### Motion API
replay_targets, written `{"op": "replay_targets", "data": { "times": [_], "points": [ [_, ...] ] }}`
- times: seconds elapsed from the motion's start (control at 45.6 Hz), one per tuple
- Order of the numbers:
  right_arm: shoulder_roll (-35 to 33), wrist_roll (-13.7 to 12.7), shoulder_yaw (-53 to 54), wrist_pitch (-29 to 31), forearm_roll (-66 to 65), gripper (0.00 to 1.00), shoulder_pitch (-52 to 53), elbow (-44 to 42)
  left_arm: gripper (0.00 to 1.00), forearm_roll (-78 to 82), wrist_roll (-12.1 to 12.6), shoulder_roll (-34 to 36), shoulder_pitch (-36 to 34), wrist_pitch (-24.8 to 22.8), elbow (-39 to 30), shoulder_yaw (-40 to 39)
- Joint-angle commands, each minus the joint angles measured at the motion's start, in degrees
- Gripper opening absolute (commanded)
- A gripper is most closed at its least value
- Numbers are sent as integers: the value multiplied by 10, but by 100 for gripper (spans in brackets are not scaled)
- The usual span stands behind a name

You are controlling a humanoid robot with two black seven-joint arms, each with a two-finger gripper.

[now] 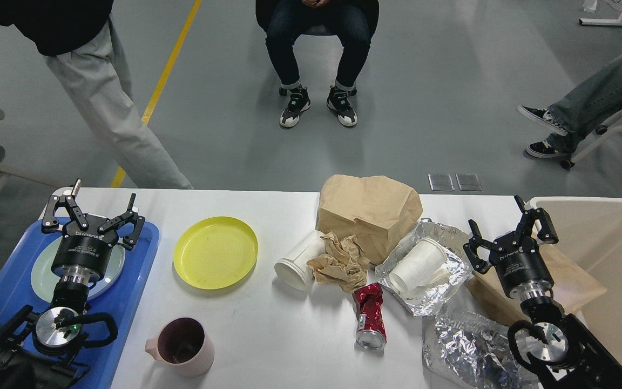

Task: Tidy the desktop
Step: 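Lift the left gripper up from the blue tray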

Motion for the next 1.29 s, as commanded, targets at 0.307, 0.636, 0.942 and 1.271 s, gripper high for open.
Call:
{"op": "replay_targets", "data": {
  "times": [0.307, 0.636, 0.942, 1.271],
  "points": [
    [0, 0, 0, 0, 0, 100, 0, -1, 97, -1, -8, -1, -1, -5, 0, -3],
    [0, 0, 0, 0, 0, 100, 1, -1, 97, -4, -13, -12, -43, 4, 0, -11],
    [0, 0, 0, 0, 0, 100, 1, -1, 97, -3, -13, -12, -55, 18, 1, -11],
    [0, 0, 0, 0, 0, 100, 1, 0, 97, -4, -3, -6, -79, 42, 1, -11]
  ]
}}
